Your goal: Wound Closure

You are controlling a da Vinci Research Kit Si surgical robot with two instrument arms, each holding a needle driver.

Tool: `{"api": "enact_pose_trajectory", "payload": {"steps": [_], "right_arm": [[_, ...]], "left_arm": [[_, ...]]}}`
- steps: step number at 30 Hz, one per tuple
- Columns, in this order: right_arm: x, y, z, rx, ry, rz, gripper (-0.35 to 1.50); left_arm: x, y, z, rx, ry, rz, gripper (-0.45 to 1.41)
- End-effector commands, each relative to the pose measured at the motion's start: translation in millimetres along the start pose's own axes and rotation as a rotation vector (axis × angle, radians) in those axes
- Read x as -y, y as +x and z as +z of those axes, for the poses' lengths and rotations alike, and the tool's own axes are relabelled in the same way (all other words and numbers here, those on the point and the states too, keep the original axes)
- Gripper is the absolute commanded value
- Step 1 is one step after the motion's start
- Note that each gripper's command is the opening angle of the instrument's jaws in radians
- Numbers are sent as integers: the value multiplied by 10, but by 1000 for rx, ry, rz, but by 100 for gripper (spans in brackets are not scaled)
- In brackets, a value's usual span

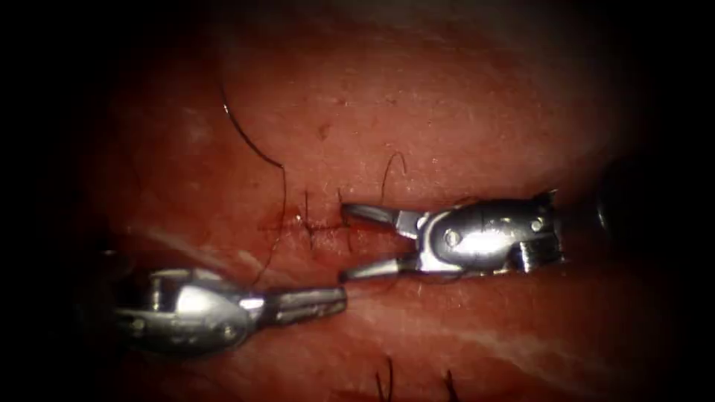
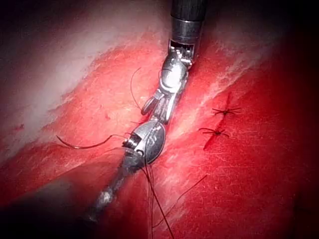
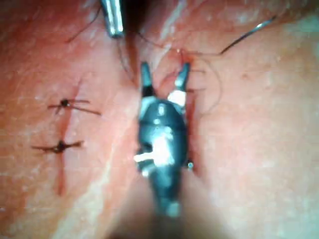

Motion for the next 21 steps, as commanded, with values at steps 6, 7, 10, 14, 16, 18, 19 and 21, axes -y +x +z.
{"api": "enact_pose_trajectory", "payload": {"steps": [6, 7, 10, 14, 16, 18, 19, 21], "right_arm": [[20, -13, 10, -3, 37, -8, 74], [22, -12, 11, -2, 42, -9, 74], [26, -10, 11, -11, 60, -11, 73], [28, -8, 13, -16, 70, -12, 71], [29, -8, 13, -18, 74, -13, 71], [30, -7, 13, -28, 73, -13, 71], [30, -7, 13, -37, 73, -13, 71], [30, -7, 11, -53, 71, -13, 71]], "left_arm": [[32, 1, 11, 1, -7, 16, -45], [37, -1, 13, 1, -7, 20, -45], [46, -19, 22, 1, -5, 22, -45], [49, -35, 32, -3, -6, 28, -45], [49, -45, 39, -6, -6, 33, -45], [45, -57, 47, -3, -13, 49, -45], [42, -62, 49, 0, -17, 47, -45], [37, -74, 53, 9, -28, 47, -45]]}}
